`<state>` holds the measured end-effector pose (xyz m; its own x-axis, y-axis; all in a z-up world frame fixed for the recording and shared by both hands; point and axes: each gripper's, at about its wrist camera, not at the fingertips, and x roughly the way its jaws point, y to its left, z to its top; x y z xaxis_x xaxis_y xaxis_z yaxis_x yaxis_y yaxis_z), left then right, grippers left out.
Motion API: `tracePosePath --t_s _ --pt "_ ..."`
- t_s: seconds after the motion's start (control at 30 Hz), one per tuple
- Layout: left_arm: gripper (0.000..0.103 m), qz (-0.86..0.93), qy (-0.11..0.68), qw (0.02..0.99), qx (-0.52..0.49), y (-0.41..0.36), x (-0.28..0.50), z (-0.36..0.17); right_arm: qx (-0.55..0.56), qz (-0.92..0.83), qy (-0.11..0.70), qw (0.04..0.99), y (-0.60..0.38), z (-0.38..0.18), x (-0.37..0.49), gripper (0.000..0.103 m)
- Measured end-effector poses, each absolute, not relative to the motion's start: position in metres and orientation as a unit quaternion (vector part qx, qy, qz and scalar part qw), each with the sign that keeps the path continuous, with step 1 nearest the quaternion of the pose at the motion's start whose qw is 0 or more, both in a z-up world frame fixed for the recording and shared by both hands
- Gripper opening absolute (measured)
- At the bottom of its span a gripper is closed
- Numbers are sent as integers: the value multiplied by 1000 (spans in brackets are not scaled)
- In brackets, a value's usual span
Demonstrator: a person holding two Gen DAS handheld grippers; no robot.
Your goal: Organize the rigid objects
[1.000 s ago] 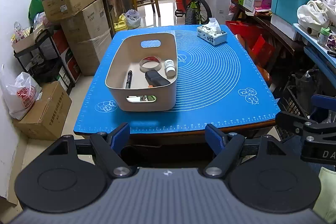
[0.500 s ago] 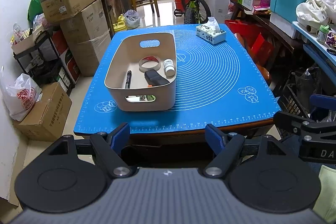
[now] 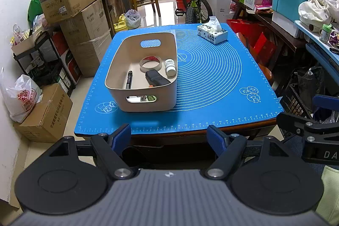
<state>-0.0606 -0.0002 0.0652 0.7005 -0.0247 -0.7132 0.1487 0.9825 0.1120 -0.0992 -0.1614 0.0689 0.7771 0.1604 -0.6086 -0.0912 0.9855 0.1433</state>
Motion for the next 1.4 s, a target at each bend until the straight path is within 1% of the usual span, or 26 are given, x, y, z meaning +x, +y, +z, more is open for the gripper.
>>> tracePosePath --t_s 1.4 --pt "79 -50 387 917 86 -4 -62 64 52 68 332 940 -162 63 -100 96"
